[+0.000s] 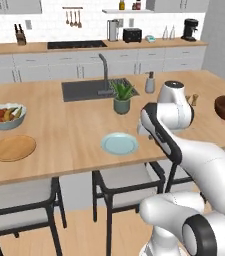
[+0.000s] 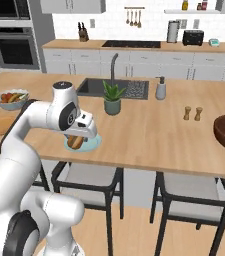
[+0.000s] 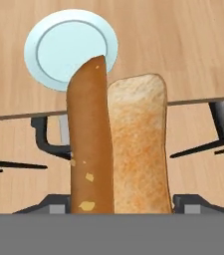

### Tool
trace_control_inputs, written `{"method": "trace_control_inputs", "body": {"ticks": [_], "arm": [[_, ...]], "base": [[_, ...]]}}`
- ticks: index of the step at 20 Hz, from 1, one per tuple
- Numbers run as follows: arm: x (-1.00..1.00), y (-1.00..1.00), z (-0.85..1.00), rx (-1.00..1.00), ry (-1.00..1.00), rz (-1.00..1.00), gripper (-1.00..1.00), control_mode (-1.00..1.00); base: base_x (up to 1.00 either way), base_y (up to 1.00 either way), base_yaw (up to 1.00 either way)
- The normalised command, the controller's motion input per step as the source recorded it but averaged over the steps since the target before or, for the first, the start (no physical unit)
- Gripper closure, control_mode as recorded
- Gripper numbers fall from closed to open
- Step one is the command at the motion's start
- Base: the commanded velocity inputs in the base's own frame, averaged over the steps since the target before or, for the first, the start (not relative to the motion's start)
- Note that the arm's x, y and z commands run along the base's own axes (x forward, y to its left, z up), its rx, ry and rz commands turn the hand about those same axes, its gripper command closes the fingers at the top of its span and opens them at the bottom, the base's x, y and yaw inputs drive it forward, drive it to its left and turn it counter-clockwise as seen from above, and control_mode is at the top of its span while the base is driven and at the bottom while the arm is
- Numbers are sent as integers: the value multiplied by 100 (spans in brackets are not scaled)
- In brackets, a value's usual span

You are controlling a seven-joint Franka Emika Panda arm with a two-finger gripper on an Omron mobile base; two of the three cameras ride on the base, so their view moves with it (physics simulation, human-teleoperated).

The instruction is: Place one bun and one sausage from the bowl on each plate.

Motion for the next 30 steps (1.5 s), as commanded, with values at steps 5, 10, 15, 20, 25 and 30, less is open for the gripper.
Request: {"method": "trace_control_inputs", "body": {"ticks": [5,10,15,20,25,30], "arm": [[0,0,0,0,0,0,100,100],[0,0,0,0,0,0,100,100],[0,0,0,0,0,0,100,100],[0,0,0,0,0,0,100,100],[0,0,0,0,0,0,100,100],[69,-30,-17,1,0,1,100,-100]], "base": [[3,52,0],[15,-18,2],[39,-40,-1],[51,-14,-9],[55,-14,0],[0,0,0]]}}
